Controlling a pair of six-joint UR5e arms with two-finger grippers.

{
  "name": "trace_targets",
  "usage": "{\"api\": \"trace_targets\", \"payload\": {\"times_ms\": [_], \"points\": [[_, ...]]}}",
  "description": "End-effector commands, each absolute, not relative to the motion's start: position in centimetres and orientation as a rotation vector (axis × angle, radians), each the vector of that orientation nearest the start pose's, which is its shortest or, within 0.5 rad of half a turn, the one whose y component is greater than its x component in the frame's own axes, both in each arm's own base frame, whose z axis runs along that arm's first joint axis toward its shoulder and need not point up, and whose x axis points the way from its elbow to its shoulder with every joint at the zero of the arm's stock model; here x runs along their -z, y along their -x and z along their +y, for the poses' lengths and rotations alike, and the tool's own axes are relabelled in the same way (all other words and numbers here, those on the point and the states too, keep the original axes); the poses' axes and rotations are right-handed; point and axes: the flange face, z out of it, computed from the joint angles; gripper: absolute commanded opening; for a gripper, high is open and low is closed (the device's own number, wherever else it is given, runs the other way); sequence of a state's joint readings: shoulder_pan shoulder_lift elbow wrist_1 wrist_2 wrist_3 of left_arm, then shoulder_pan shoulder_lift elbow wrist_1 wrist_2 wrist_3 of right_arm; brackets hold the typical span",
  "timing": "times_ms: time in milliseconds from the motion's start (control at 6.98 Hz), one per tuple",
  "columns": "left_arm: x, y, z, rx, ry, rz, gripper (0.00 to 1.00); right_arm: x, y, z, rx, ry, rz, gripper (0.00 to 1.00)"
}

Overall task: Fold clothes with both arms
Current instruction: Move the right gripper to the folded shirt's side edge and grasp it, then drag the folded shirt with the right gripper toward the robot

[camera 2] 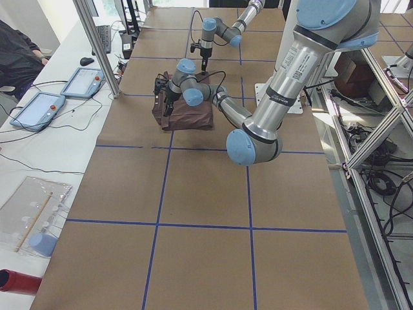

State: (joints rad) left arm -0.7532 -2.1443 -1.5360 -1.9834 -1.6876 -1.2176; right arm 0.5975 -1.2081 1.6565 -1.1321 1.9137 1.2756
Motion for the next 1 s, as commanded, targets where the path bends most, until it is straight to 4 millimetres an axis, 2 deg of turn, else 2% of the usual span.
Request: {"api": "trace_targets", "payload": {"times_ms": [0,286,430,573,716,859], "points": [[-29.5,-43.2,-57.2,0.314,-0.409,0.869,1.0,-36.7,47.2,-44.3,-0.122,-0.087,-0.944,0.0],[-29.2,-43.2,-57.2,0.313,-0.412,0.873,1.0,-36.3,45.3,-43.8,-0.128,-0.092,-0.962,0.0],[-28.8,-43.1,-57.1,0.314,-0.414,0.878,1.0,-38.4,41.6,-39.3,-0.106,-0.074,-0.955,0.0],[-28.6,-43.1,-57.0,0.334,-0.406,0.888,1.0,-38.7,38.2,-32.9,-0.051,-0.042,-0.965,0.0],[-28.4,-43.4,-56.5,0.332,-0.405,0.895,1.0,-39.3,36.6,-26.7,0.038,0.014,-0.952,0.0],[-27.8,-43.5,-56.1,0.332,-0.406,0.907,1.0,-39.5,36.9,-21.2,0.141,0.086,-0.938,0.0]]}}
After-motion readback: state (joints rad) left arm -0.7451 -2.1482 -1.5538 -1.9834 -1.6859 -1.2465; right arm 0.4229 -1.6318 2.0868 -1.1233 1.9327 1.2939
